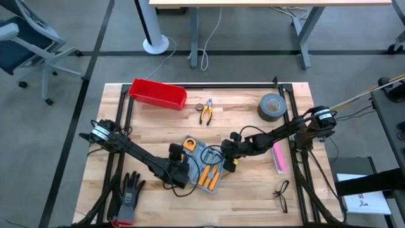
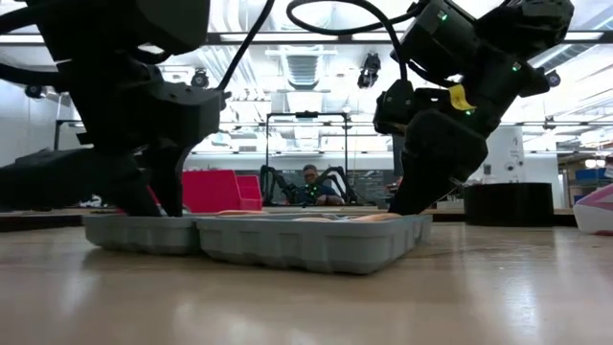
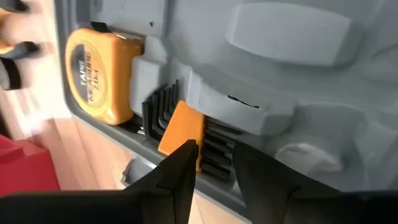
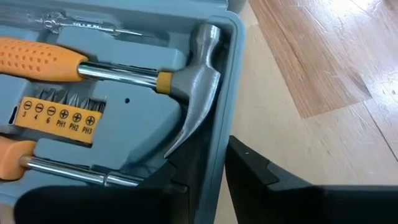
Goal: Prefit tool cases
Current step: Remove the hex keys from the gray toolbox
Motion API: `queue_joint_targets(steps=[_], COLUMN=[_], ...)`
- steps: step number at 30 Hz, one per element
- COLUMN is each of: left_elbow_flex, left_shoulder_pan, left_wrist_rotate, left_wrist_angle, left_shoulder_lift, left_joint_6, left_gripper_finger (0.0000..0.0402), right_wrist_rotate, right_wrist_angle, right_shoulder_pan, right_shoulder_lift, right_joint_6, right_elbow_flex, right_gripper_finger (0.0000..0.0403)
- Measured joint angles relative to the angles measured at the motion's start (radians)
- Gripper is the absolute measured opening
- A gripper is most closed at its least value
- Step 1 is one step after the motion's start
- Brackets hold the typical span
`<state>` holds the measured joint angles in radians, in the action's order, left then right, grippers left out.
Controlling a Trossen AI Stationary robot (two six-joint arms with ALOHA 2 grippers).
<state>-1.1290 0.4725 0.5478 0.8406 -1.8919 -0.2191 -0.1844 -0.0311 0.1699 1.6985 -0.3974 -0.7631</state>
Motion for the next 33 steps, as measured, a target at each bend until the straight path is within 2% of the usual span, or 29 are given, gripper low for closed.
queue_joint_targets(steps=[11, 18, 28, 33], left_elbow_flex=[-0.023, -0.043, -0.046, -0.037], left_shoulder_pan=[0.006, 0.006, 0.006, 0.005], left_wrist_rotate=[0.065, 0.075, 0.098, 0.098], left_wrist_angle=[0.024, 0.060, 0.125, 0.129], left_shoulder_lift=[-0.001, -0.001, 0.000, 0.000], left_joint_6=[-0.022, -0.022, -0.025, -0.025], left_gripper_finger=[0.0114, 0.0113, 0.0113, 0.0113], right_wrist_rotate=[0.000, 0.000, 0.000, 0.001], right_wrist_angle=[-0.004, -0.005, -0.005, -0.005], right_shoulder_pan=[0.000, 0.000, 0.000, 0.000], right_shoulder_lift=[0.000, 0.000, 0.000, 0.000], right_joint_6=[0.000, -0.006, -0.009, -0.011], right_elbow_flex=[0.000, 0.000, 0.000, 0.000], right_gripper_finger=[0.0062, 0.0049, 0.0066, 0.0058])
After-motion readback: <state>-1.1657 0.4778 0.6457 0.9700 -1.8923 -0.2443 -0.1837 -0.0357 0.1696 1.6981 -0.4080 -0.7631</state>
